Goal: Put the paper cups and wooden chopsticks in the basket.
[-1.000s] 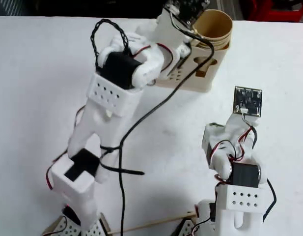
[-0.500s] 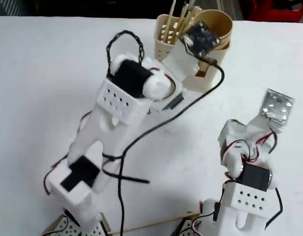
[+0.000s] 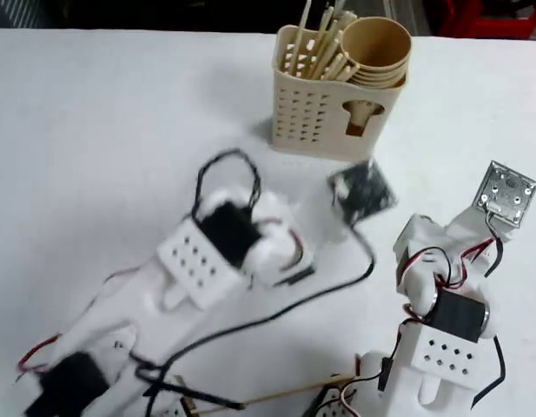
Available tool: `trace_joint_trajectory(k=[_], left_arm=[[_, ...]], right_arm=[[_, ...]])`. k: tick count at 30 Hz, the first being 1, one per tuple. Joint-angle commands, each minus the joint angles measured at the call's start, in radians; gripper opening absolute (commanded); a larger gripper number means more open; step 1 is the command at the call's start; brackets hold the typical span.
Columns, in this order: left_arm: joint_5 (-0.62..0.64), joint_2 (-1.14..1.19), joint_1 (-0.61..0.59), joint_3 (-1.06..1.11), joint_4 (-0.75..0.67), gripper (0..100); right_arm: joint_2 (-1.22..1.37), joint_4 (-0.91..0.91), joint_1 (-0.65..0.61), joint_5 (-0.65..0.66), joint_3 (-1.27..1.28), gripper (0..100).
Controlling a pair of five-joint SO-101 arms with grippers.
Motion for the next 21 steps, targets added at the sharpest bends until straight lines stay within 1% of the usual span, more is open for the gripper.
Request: trace_joint_trajectory(k=[1,3,5,9,15,19,21], left_arm=[[-0.005,-0.206,0.050,0.331,-0.198,13],[0.002,-0.251,0.081,0.445,-0.244,17],[0.005,-0.265,0.120,0.532,-0.258,22],[0.005,-0.265,0.180,0.628,-0.262,22],[0.005,-0.263,0.277,0.692,-0.264,25],[0.064,-0.263,0.340,0.724,-0.265,25],[0.075,-0.262,0.361,0.738,-0.265,25]], right_arm=[[-0.012,0.007,0.016,-0.012,-0.054,2.1],[-0.013,0.007,0.016,-0.011,-0.054,2.1],[-0.013,0.007,0.016,-0.008,-0.054,2.1],[-0.013,0.007,0.016,-0.006,-0.054,2.1],[-0.013,0.005,0.016,-0.006,-0.054,2.1],[-0.013,0.005,0.016,-0.005,-0.054,2.1],[-0.013,0.005,0.016,-0.005,-0.054,2.1]])
